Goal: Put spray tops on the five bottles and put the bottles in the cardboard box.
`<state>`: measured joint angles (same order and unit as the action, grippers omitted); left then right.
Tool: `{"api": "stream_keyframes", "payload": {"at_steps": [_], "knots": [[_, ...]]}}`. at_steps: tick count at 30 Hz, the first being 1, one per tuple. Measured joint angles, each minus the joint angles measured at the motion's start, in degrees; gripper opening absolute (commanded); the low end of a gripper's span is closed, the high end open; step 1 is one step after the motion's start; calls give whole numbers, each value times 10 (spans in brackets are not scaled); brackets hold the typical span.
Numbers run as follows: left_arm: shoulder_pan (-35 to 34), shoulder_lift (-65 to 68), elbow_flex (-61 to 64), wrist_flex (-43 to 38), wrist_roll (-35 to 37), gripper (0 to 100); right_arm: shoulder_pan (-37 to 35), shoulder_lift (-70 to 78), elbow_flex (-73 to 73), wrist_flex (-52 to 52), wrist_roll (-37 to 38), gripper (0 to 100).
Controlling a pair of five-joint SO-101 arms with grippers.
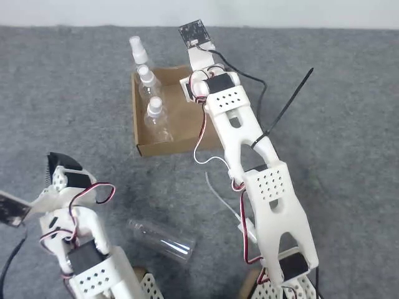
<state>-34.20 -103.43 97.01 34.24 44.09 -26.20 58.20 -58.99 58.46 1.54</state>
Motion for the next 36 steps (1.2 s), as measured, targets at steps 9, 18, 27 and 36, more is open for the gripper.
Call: {"api": "stream_keyframes", "payload": {"at_steps": [9,18,27,36], "knots": [[0,0,0,0,0,14,0,-4,0,57,0,370],[0,0,0,0,0,14,-2,-23,0,113,1,370],[0,0,0,0,0,14,-5,-23,-6,192,2,370],[0,0,0,0,0,14,-4,-23,-136,322,2,370]]}}
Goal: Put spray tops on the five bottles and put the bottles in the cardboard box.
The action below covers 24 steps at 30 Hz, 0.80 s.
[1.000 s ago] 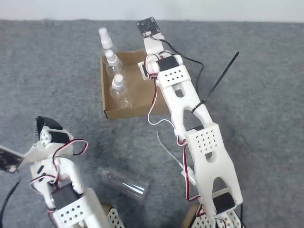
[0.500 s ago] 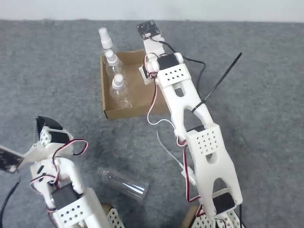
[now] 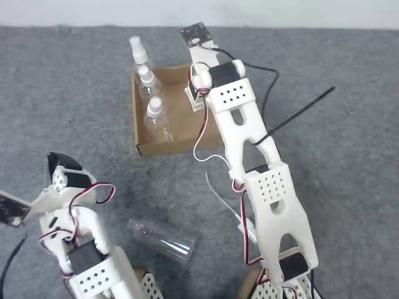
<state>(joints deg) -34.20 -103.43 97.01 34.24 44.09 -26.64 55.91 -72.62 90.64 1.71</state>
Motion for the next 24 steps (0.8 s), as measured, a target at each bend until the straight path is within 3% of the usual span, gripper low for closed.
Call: {"api": "stream_keyframes", "payload": {"at_steps": [10,24], "knots": [[0,0,0,0,0,14,-11,0,-26,96,0,370],[0,0,0,0,0,15,-11,0,-26,99,-24,370]]}}
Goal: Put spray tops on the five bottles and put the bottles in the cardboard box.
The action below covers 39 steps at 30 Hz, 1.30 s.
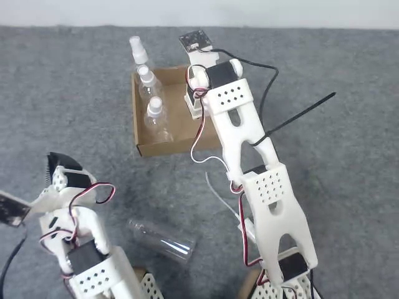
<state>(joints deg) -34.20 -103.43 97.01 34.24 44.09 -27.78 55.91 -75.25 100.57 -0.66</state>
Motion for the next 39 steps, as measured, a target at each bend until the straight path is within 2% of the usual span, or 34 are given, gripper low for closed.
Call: {"api": "stream_keyframes", "payload": {"at_steps": [10,17,29,39], "knots": [[0,0,0,0,0,15,0,-23,11,0,0,372],[0,0,0,0,0,15,-1,-134,135,0,-1,372],[0,0,0,0,0,15,-11,-251,244,0,-1,372],[0,0,0,0,0,15,-18,-360,390,0,-3,373]]}}
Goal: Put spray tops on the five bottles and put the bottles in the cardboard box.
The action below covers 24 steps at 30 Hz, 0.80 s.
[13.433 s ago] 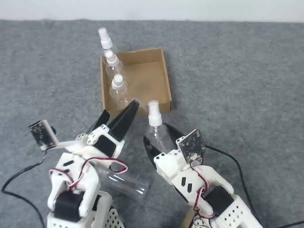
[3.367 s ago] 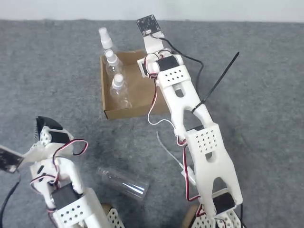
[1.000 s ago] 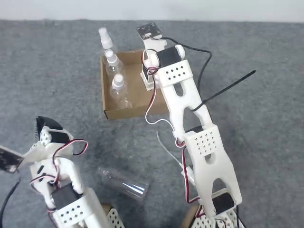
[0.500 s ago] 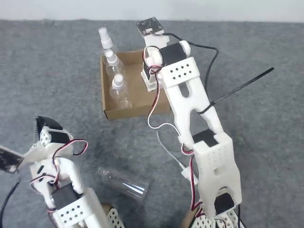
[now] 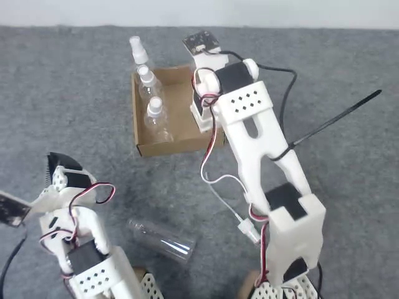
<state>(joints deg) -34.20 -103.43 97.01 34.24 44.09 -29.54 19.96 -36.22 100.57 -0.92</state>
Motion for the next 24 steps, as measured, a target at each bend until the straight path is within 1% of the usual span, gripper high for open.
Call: {"api": "stream_keyframes", "payload": {"at_steps": [3,9,14,24], "knots": [[0,0,0,0,0,15,-17,-29,41,0,0,373],[-1,0,0,0,0,15,-72,-101,123,0,-1,373],[-1,0,0,0,0,15,-90,-178,219,-11,-1,373],[0,0,0,0,0,15,-91,-332,462,-137,-1,371]]}}
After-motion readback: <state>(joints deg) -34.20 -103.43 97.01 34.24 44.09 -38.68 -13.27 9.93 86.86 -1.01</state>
